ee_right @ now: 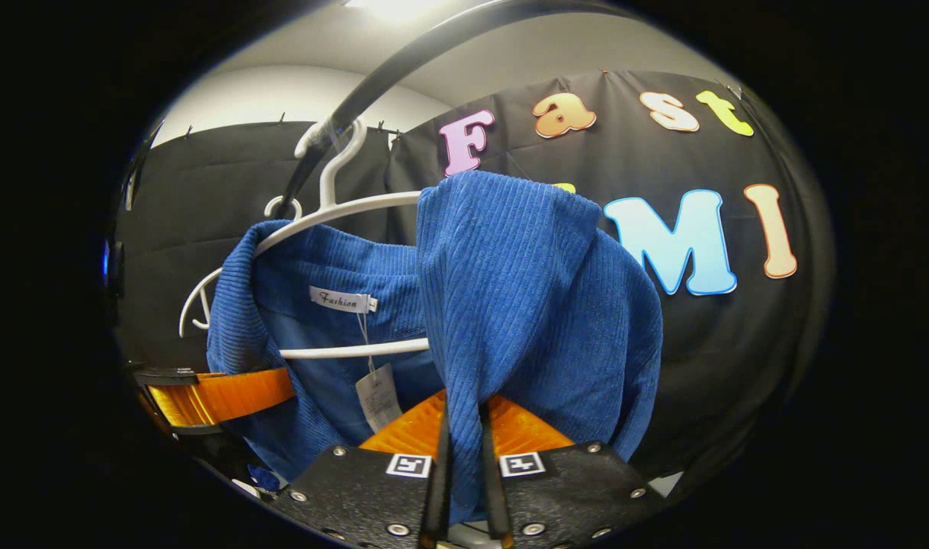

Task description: Grasp the clothes on the hanger with both hands and then place them into the laundry hamper below.

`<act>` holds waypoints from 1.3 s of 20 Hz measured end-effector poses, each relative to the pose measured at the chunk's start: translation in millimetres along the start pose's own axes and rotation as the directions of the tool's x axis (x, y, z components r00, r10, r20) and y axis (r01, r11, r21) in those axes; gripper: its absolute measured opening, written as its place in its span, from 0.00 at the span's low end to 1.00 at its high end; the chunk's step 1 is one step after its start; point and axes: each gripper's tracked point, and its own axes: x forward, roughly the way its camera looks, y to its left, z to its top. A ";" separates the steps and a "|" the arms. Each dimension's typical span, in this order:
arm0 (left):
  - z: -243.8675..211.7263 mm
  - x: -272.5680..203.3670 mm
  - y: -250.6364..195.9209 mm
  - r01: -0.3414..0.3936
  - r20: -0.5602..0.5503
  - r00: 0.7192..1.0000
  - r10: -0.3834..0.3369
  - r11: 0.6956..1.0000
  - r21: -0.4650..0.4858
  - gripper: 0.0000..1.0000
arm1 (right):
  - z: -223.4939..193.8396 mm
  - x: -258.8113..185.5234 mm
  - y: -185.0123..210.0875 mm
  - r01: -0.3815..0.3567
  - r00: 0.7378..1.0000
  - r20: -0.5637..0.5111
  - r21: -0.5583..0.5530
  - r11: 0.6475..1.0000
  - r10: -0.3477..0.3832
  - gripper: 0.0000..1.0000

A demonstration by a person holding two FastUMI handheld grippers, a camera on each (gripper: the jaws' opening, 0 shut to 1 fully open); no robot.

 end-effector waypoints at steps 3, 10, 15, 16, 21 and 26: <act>4.5 -8.4 1.6 0.000 0.012 1.000 0.001 1.000 -0.022 0.17 | 2.2 -1.5 -2.6 -0.029 1.000 0.007 0.058 0.998 0.028 0.04; 7.2 -23.8 -5.9 0.051 0.030 0.998 -0.050 0.997 -0.050 0.01 | 3.7 -6.2 -13.4 -0.020 1.000 0.000 0.064 0.998 0.020 0.00; 23.2 -44.2 -10.5 0.117 0.064 0.992 -0.113 0.991 -0.063 0.02 | 8.1 -15.9 -31.0 0.044 0.998 0.037 0.106 0.993 -0.048 0.00; 27.2 -48.1 -11.2 0.127 0.074 0.990 -0.122 0.990 -0.064 0.02 | 9.5 -16.9 -34.9 0.062 0.997 0.045 0.106 0.992 -0.067 0.00; 50.4 -63.2 -4.4 0.158 0.110 0.983 -0.150 0.985 -0.071 0.02 | 21.6 -19.1 -47.3 0.123 0.989 0.066 0.106 0.987 -0.131 0.00; 74.9 -68.4 8.6 0.155 0.145 0.979 -0.144 0.986 -0.064 0.01 | 37.6 -17.6 -69.5 0.186 0.974 0.107 0.128 0.974 -0.200 0.00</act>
